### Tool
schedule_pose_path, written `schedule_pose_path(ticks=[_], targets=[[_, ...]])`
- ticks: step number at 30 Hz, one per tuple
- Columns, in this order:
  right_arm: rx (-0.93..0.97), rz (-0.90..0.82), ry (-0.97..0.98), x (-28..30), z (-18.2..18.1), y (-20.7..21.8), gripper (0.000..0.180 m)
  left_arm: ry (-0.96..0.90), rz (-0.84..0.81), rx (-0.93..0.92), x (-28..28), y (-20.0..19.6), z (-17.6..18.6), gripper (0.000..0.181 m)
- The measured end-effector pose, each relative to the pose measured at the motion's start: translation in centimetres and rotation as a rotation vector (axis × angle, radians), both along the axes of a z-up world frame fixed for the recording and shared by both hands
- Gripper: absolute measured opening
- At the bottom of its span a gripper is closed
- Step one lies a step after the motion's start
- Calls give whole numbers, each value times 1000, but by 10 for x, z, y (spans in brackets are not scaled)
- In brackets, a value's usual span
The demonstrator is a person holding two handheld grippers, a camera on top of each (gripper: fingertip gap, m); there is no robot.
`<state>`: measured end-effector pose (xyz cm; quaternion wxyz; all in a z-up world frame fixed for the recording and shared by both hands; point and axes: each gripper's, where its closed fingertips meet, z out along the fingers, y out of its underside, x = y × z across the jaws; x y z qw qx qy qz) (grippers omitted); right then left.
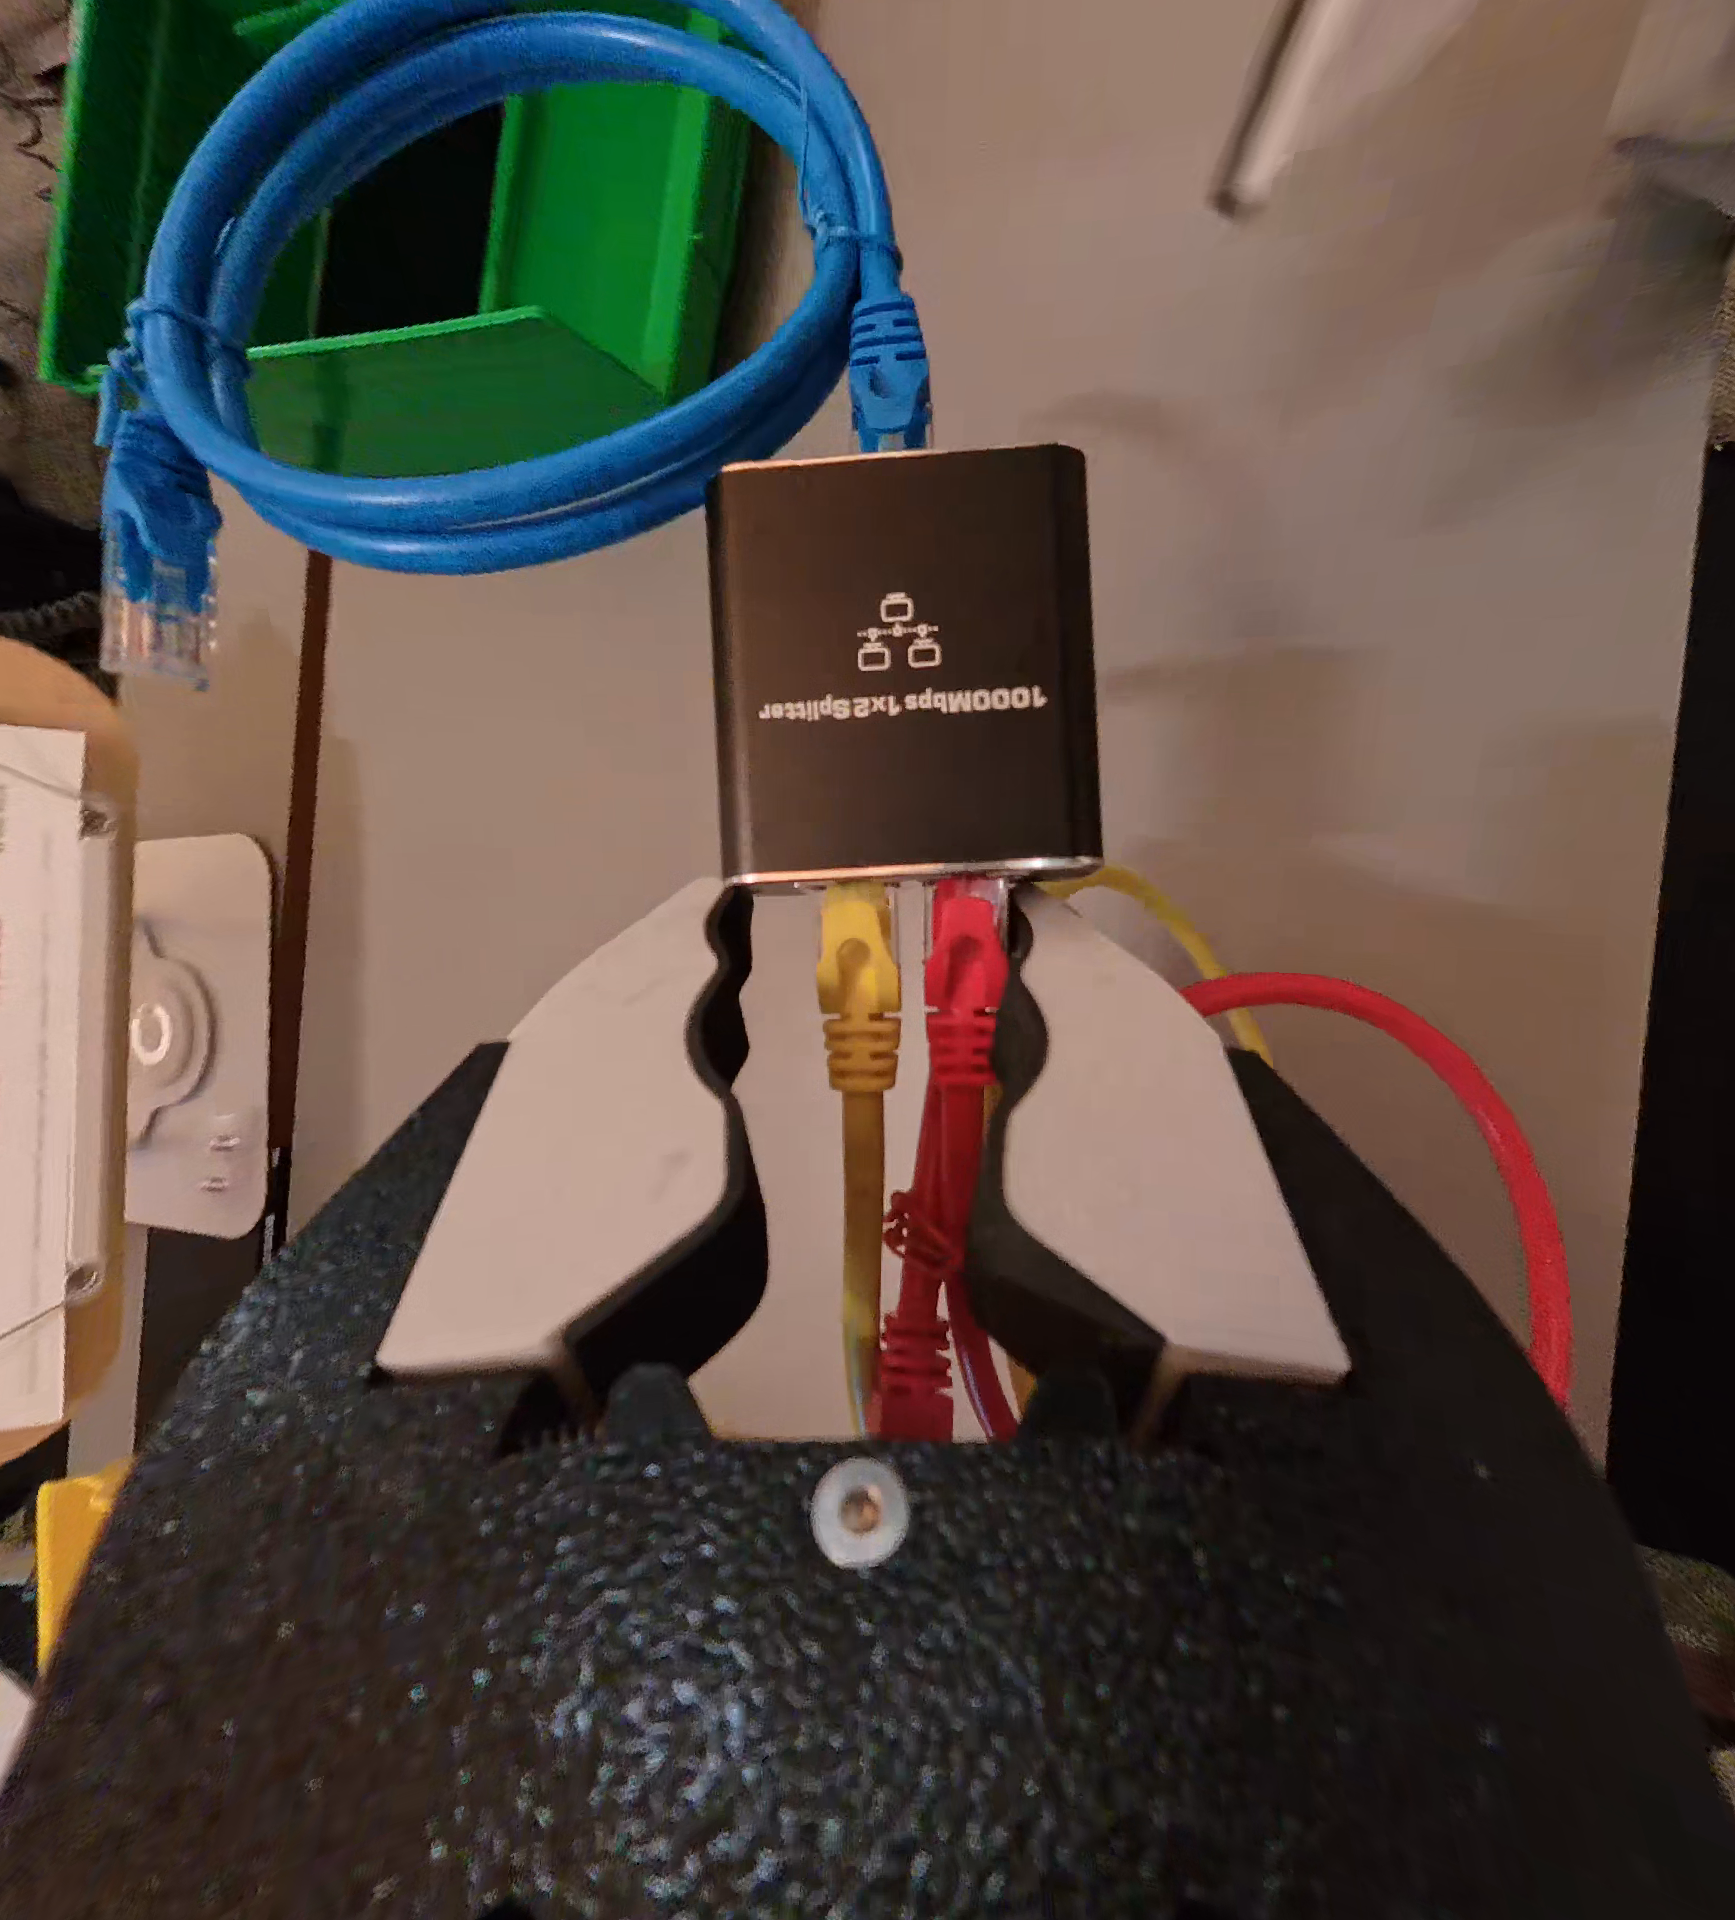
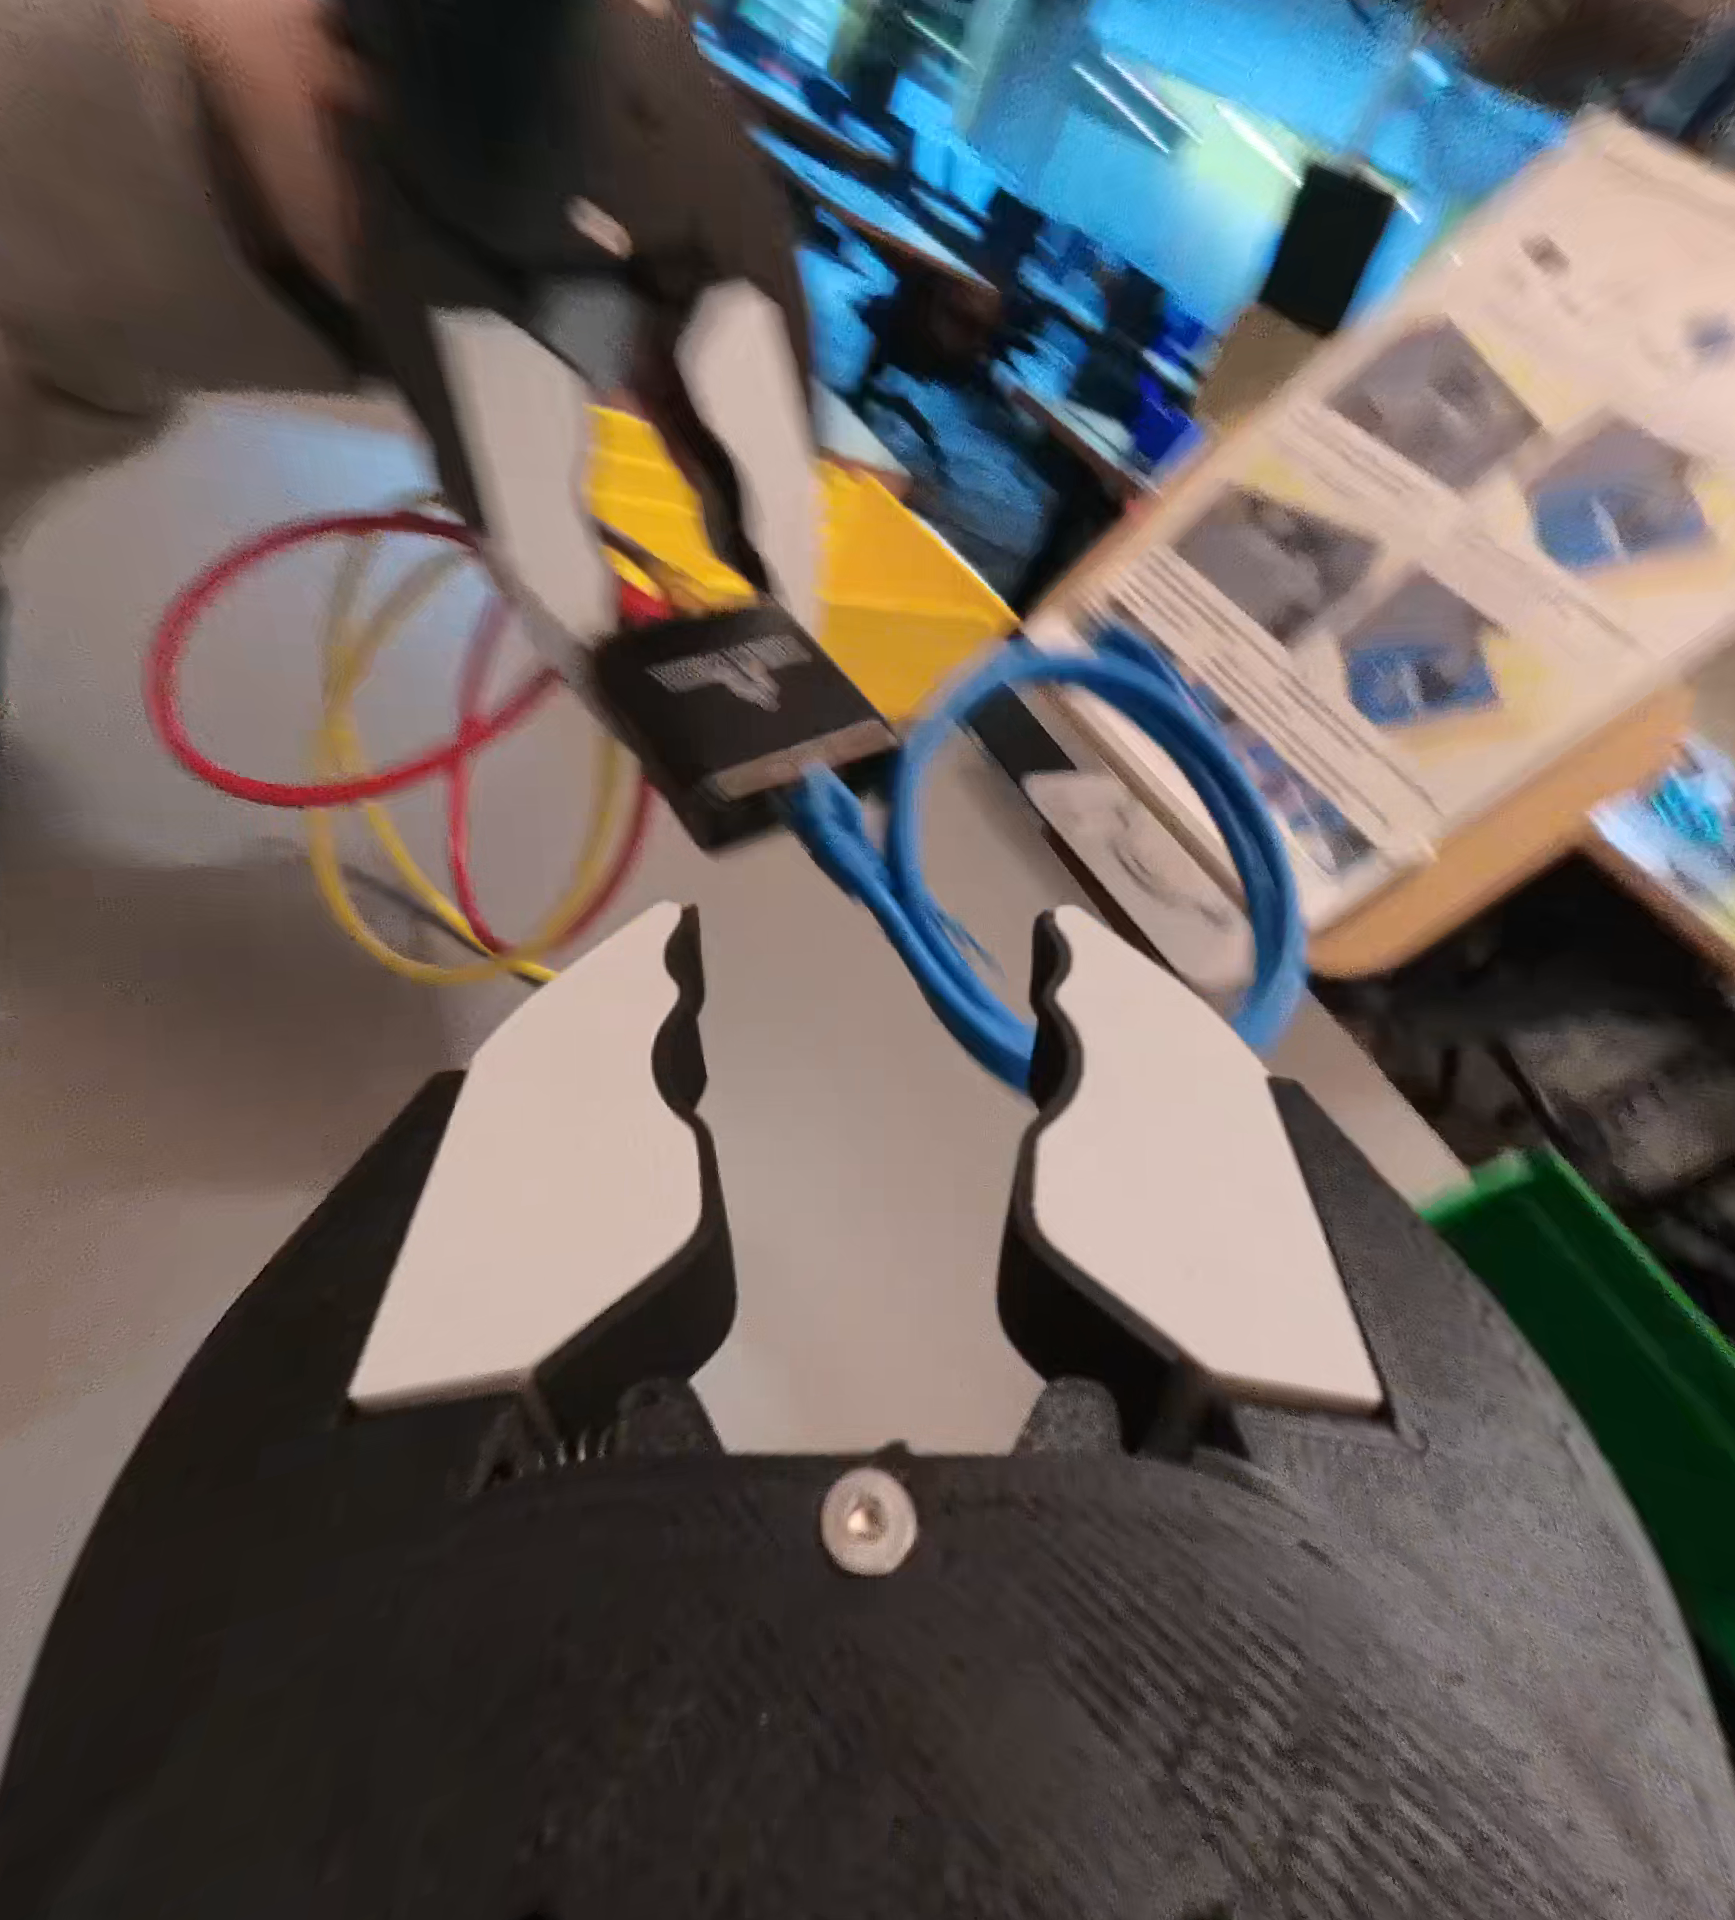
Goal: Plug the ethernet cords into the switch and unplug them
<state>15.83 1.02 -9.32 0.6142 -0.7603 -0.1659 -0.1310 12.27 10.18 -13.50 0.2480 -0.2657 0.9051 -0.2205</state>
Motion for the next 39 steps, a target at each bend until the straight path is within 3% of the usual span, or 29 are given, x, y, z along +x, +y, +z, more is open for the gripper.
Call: schedule_pose_path(ticks=[4, 11, 16, 23, 26, 30, 32, 34, 35, 39], targets=[[-6, 125, -89, -35, -11, 26, 69, 47, -80, 30, 1, -19, -8, 44], [-144, 176, 55, -38, -44, 38, 64, 78, -162, 151, -5, -30, -18, 44], [-189, 171, 40, -37, -51, 41, 64, 97, -167, 178, -4, -26, -23, 44], [-109, 102, -51, -29, -29, 36, 64, -75, -208, -54, -2, -29, -3, 32], [-97, 94, -65, -29, -26, 36, 64, -123, -217, -155, -4, -32, 1, 54], [-110, 75, -104, -28, -27, 35, 64, -282, -218, -95, -7, -23, 14, 62], [-98, 87, -108, -31, -24, 35, 64, -340, -268, -213, -16, -36, 32, 67], [-77, 129, -103, -41, -19, 36, 64, -321, -296, -328, -24, -49, 38, 94], [-72, 149, -107, -46, -18, 37, 63, -324, -285, -307, -21, -49, 35, 96], [-91, 161, -132, -54, -20, 40, 64, -272, -238, -122, -12, -44, 9, 68]])
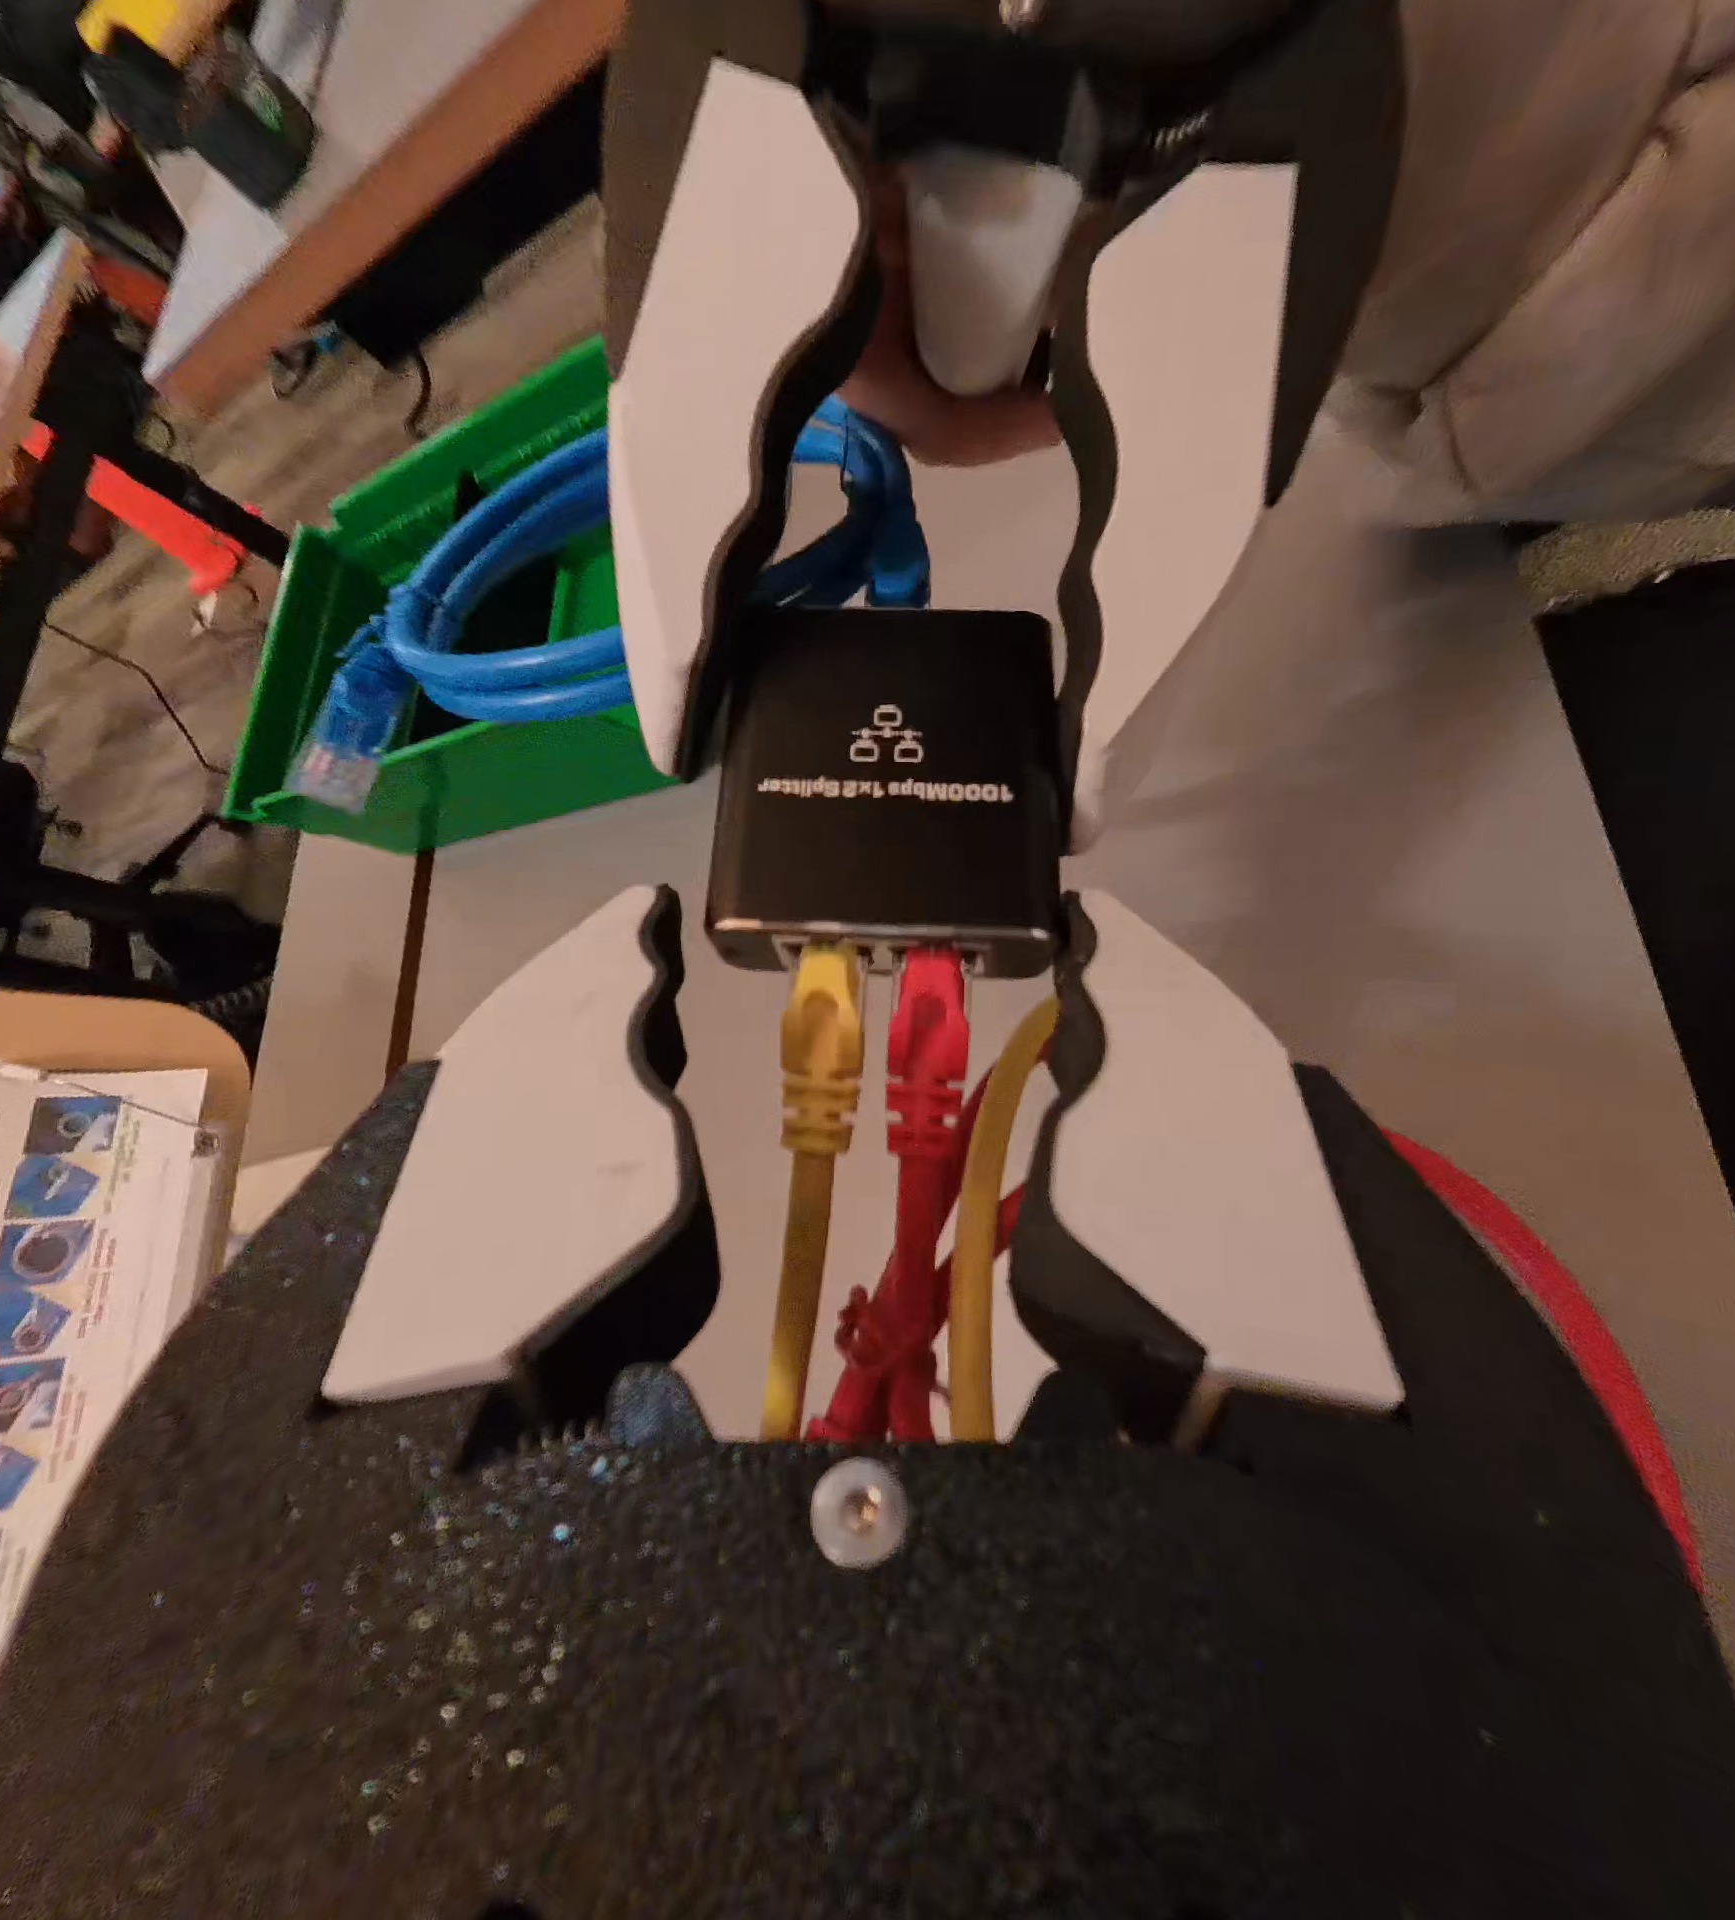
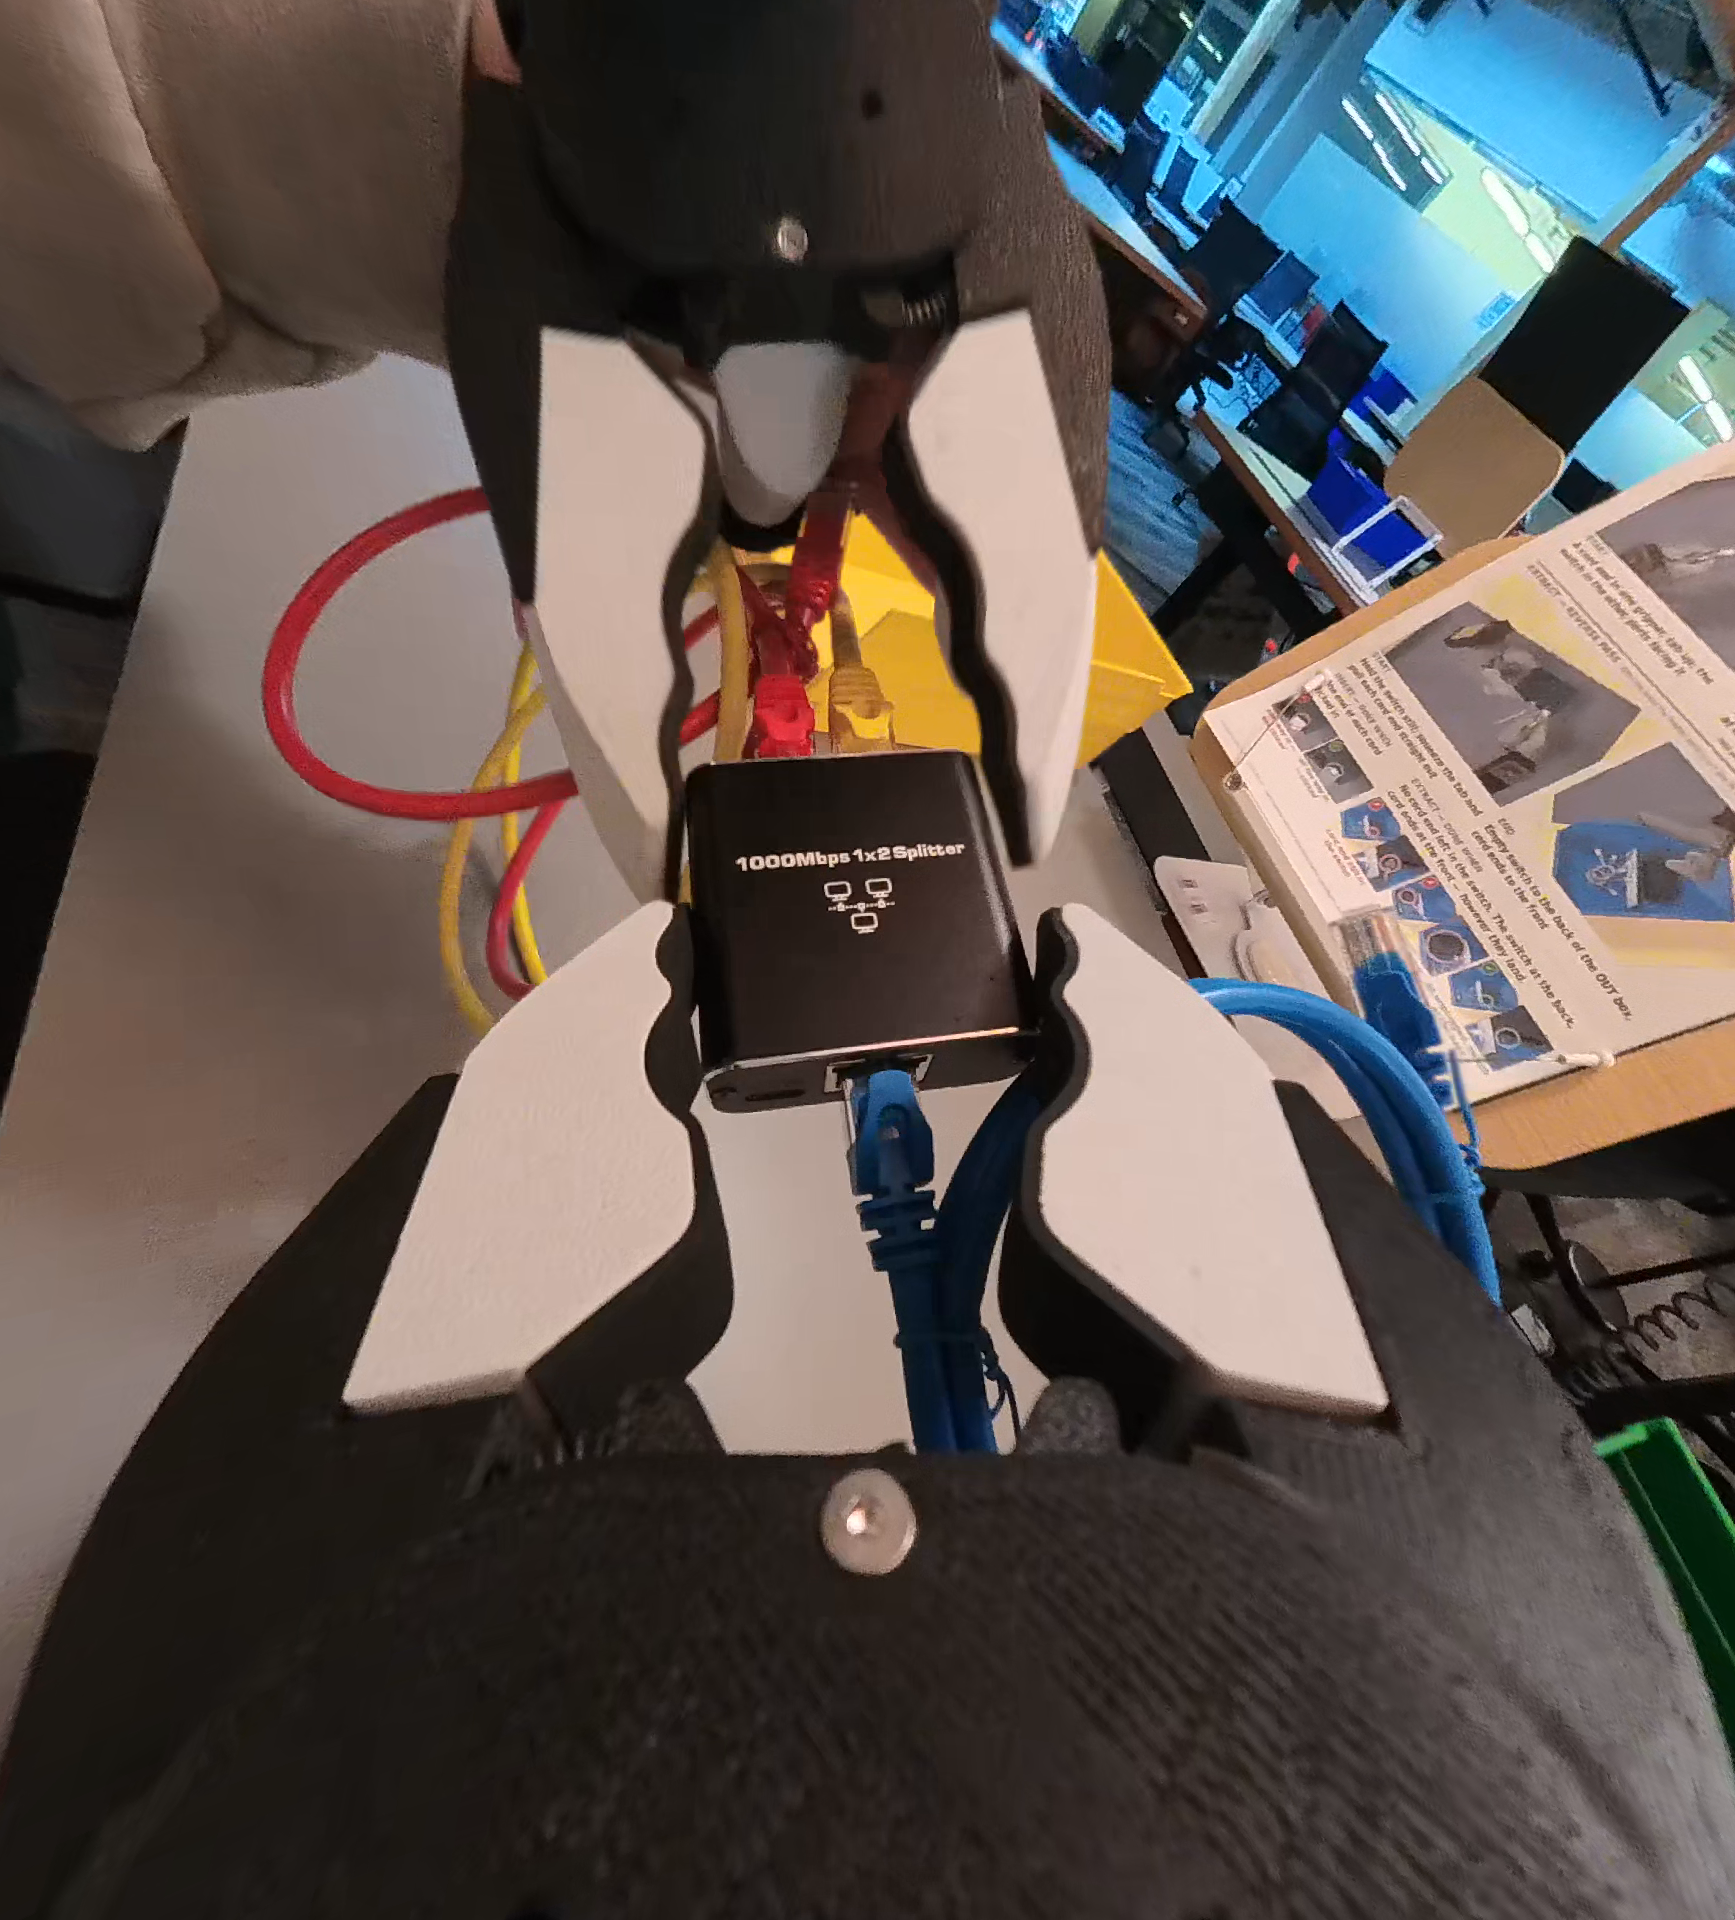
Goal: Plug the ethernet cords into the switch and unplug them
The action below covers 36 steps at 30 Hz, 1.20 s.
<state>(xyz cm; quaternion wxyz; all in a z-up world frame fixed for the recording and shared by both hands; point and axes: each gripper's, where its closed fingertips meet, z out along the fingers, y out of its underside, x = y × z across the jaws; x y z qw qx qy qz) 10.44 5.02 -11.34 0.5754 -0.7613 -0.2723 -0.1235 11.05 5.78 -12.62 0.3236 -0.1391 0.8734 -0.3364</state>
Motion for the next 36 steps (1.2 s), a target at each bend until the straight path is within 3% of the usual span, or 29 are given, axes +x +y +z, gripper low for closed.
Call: schedule_pose_path(ticks=[8, 14, 23, 27, 33, 36], targets=[[-54, -38, -66, 1, -10, 4, 63, 97, 69, 204, 8, 2, -26, 72], [-64, -33, -89, -4, -10, 8, 63, 172, 58, 187, 8, -6, -38, 81], [-90, -45, -74, 7, -20, 6, 64, 179, 92, 185, 18, -5, -48, 75], [-45, -116, -62, 21, -18, 11, 66, 188, 134, 111, 28, 2, -48, 75], [22, -279, -108, 42, 1, 4, 84, 147, 149, 62, 41, 1, -35, 75], [68, -287, -81, 46, 21, -16, 68, 131, 236, 99, 52, 26, -39, 75]])
